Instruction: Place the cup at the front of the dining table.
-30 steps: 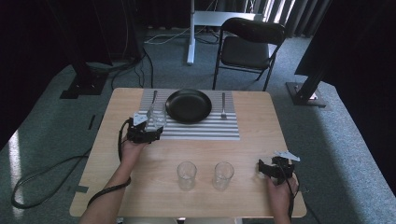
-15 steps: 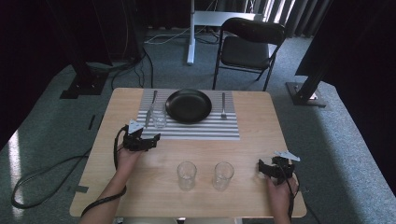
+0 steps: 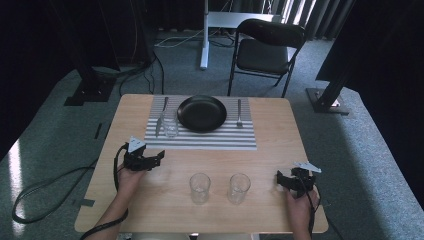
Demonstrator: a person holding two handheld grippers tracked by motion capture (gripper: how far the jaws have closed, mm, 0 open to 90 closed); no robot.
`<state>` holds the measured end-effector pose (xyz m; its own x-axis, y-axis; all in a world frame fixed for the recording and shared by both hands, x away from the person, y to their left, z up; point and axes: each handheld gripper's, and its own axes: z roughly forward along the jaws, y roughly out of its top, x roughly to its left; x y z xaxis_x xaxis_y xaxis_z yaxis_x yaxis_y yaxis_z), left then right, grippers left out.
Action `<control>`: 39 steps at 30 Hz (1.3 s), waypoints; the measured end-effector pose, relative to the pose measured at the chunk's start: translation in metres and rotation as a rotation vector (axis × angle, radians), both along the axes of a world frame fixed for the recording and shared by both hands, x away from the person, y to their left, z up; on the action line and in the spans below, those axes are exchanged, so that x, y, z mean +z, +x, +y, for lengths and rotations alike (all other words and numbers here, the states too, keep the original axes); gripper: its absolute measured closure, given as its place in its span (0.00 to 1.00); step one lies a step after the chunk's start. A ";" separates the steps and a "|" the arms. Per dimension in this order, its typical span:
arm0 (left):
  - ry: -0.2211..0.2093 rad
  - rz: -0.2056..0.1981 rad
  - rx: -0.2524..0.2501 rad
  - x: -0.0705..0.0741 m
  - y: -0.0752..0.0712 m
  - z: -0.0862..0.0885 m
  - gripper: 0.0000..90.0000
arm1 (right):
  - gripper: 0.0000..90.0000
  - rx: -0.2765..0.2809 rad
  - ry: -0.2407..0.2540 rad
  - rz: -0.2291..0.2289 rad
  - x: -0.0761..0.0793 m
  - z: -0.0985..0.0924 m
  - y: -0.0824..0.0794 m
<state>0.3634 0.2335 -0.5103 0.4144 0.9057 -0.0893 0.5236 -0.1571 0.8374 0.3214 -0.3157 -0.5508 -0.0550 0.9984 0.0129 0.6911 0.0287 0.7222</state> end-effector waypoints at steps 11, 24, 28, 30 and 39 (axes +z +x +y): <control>-0.007 0.012 0.017 -0.006 -0.020 0.017 0.17 | 0.13 0.000 0.000 0.000 0.000 0.000 0.000; -0.004 -0.006 0.047 -0.007 -0.047 0.037 0.17 | 0.13 -0.001 0.000 0.000 0.000 0.000 0.000; 0.002 -0.013 0.054 -0.008 -0.054 0.040 0.17 | 0.13 -0.002 0.000 0.000 0.000 0.000 0.000; -0.005 -0.012 0.056 -0.009 -0.057 0.042 0.17 | 0.13 -0.002 0.000 0.000 0.000 0.000 0.000; 0.004 0.003 0.077 -0.017 -0.069 0.049 0.17 | 0.13 -0.003 0.002 0.000 0.000 0.000 0.000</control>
<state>0.2946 0.2820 -0.5273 0.3432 0.9352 -0.0869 0.5367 -0.1194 0.8353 0.3214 -0.3155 -0.5507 -0.0517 0.9985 0.0153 0.6914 0.0248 0.7221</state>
